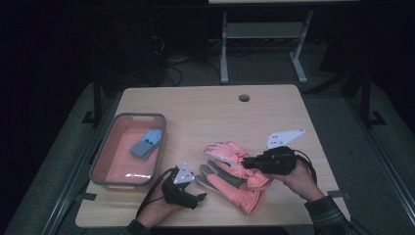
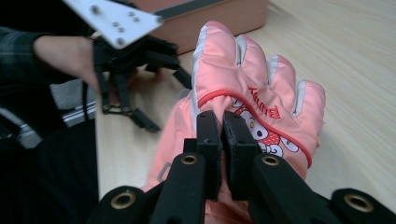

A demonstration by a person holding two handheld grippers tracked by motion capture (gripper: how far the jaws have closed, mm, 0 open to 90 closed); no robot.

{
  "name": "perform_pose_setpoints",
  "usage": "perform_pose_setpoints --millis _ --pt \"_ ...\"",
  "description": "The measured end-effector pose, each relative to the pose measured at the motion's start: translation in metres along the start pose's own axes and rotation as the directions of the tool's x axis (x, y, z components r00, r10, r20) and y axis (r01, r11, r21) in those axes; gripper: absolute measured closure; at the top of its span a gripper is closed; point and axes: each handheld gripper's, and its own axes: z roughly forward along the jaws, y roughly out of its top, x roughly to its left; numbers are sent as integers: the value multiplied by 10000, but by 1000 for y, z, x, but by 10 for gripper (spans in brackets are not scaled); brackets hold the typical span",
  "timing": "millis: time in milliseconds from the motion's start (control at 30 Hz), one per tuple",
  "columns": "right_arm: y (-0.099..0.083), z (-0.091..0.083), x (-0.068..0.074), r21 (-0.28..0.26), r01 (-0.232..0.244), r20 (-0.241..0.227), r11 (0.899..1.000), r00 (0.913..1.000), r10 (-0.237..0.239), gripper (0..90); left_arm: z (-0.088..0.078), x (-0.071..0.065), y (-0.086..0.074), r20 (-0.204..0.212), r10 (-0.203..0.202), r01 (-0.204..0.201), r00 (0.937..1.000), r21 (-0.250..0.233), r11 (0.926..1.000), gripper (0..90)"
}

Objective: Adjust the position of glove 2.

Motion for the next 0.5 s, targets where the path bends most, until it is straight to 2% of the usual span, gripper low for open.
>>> perform_pose_setpoints --millis 167,500 --pt "0 4 12 88 185 -401 9998 9990 -181 862 0 0 0 -3 1 -1 10000 -9 10000 125" --pt "1 19 22 385 508 -759 9980 9960 -477 862 0 0 0 -2 2 -2 10000 -13 10000 125"
